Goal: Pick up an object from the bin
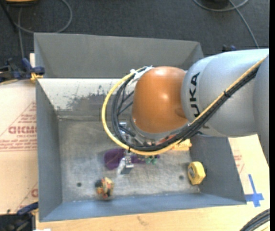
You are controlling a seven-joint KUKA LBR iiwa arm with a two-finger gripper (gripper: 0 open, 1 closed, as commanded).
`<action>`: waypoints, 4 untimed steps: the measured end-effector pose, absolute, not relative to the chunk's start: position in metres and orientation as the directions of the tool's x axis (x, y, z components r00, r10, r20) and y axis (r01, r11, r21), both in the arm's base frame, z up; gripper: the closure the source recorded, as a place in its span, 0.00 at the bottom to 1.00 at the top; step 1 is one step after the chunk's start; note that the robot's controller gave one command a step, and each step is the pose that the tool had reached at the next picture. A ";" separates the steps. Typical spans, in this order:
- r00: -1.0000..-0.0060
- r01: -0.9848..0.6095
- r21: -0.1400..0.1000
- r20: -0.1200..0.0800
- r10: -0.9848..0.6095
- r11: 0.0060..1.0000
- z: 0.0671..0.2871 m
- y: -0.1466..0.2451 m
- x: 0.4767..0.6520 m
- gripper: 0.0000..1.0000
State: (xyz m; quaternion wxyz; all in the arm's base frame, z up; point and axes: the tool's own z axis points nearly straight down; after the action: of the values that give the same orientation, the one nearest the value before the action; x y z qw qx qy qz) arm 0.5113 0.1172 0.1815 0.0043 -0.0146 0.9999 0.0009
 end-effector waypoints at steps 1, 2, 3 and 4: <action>-0.996 -0.092 -0.001 -0.008 -0.092 0.996 0.099 0.069 0.535 0.00; -0.997 -0.074 0.000 -0.002 -0.074 0.997 0.081 0.061 0.539 0.00; -0.999 -0.035 0.000 0.008 -0.035 0.999 0.076 0.057 0.551 0.00; -0.972 0.235 -0.003 0.010 0.235 0.972 0.077 0.064 0.530 1.00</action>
Offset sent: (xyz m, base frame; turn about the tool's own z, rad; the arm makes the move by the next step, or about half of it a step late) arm 0.0332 -0.0545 -0.1115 -0.0356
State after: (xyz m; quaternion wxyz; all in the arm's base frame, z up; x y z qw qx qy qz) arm 0.5296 0.0636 0.0775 -0.0051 0.1184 0.9930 -0.0011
